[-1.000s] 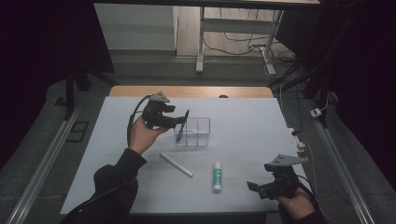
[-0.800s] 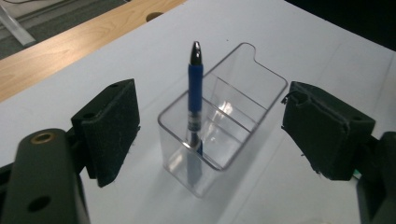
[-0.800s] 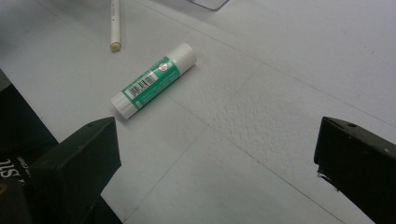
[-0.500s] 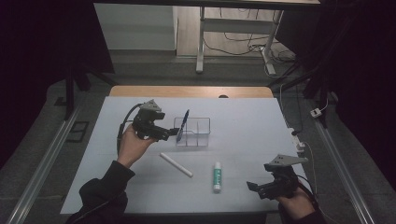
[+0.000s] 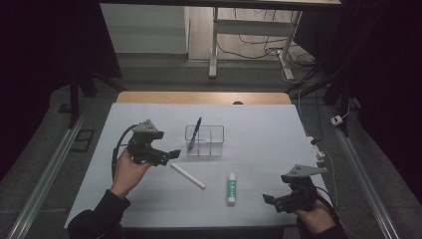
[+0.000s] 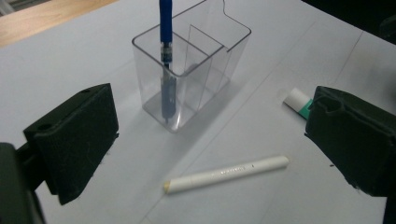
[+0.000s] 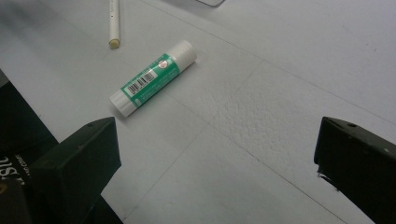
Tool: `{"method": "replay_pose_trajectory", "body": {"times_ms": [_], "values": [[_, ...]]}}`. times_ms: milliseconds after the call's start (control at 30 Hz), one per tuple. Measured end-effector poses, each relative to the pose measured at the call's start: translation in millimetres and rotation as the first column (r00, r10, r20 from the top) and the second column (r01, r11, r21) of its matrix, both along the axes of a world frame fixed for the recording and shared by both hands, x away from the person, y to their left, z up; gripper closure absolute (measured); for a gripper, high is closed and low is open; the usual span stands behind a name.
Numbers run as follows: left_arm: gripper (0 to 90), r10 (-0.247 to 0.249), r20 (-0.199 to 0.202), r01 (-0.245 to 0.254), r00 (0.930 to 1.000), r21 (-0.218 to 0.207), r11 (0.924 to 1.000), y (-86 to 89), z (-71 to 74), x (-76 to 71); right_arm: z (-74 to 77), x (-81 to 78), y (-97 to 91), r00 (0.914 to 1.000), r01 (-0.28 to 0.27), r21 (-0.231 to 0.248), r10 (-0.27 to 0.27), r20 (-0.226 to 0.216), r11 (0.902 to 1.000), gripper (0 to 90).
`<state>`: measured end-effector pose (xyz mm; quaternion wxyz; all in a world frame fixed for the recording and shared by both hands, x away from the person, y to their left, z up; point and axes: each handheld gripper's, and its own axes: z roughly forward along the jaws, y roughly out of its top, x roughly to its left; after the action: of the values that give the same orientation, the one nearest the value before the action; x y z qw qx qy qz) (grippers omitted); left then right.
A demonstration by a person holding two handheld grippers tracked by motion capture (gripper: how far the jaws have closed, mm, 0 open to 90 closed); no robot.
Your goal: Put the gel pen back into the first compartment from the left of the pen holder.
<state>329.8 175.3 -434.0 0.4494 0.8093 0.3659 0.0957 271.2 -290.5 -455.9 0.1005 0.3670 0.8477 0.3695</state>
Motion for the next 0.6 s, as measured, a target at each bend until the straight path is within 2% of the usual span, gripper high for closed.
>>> {"method": "replay_pose_trajectory", "body": {"times_ms": [200,433,600], "values": [[1.4,-0.002,-0.026,0.001,0.9997,-0.015,0.9999,12.8,-6.3,-20.4,0.1,-0.2,0.2,1.0000,-0.003,-0.001,0.003,0.003,1.0000,0.6],[0.5,0.011,-0.078,-0.015,0.9969,-0.060,0.9981,30.0,-18.5,-44.4,0.2,-0.4,0.3,1.0000,-0.004,-0.002,0.004,0.005,1.0000,0.6],[0.1,0.033,-0.073,-0.039,0.9968,-0.079,0.9961,43.4,-20.6,-66.5,0.2,-0.4,0.4,1.0000,-0.002,-0.002,0.002,0.004,1.0000,0.6]]}}
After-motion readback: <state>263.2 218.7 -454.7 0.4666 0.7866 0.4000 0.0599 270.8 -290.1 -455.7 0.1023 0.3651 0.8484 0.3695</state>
